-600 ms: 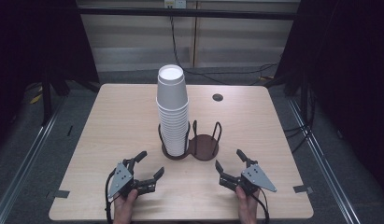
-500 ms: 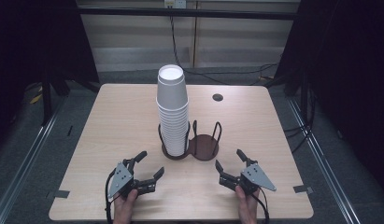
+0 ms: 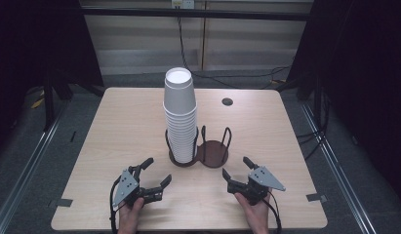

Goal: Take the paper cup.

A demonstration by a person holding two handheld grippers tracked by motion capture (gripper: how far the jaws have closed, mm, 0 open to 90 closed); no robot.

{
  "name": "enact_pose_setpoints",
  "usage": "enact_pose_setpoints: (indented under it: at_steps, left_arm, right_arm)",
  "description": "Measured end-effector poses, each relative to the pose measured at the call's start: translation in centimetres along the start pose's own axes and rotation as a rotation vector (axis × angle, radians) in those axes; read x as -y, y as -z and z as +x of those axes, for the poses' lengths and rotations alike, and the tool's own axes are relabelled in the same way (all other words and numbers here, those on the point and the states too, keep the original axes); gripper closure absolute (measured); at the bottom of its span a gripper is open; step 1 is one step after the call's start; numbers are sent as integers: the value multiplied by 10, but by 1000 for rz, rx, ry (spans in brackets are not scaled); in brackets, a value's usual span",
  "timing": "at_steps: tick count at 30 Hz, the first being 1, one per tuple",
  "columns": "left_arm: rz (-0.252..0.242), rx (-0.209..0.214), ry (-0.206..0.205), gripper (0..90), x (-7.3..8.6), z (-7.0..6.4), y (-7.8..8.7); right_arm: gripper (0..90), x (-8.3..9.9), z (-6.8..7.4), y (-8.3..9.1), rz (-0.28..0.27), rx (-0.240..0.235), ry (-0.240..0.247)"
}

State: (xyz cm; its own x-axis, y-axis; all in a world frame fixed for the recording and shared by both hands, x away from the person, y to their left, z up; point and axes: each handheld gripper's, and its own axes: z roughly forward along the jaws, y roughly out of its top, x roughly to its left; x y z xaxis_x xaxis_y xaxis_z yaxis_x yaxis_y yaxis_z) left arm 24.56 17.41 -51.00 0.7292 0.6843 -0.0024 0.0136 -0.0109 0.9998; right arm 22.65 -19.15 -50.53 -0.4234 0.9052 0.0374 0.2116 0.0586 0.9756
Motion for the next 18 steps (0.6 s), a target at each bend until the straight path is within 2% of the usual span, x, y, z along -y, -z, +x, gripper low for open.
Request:
enact_pose_setpoints:
  at_steps: [4, 6, 7, 10, 12, 16, 18]
  left_arm:
    - [2, 1, -2, 155, 0, 0, 0]
    - [2, 1, -2, 155, 0, 0, 0]
    - [2, 1, -2, 155, 0, 0, 0]
    - [2, 2, -2, 155, 0, 0, 0]
    - [1, 2, -2, 155, 0, 0, 0]
    - [2, 2, -2, 155, 0, 0, 0]
    - [1, 2, -2, 155, 0, 0, 0]
  right_arm:
    - [132, -3, 2, 1, -4, -25, 1]
    - [135, -6, 2, 2, -10, -50, -22]
    - [135, -6, 2, 2, -10, -50, -22]
    - [172, -12, 2, 3, -3, -90, -31]
    - [171, -13, 4, 2, -21, -99, -20]
    - [171, -18, 4, 2, -20, -140, -22]
    - [171, -19, 4, 2, -22, -145, -16]
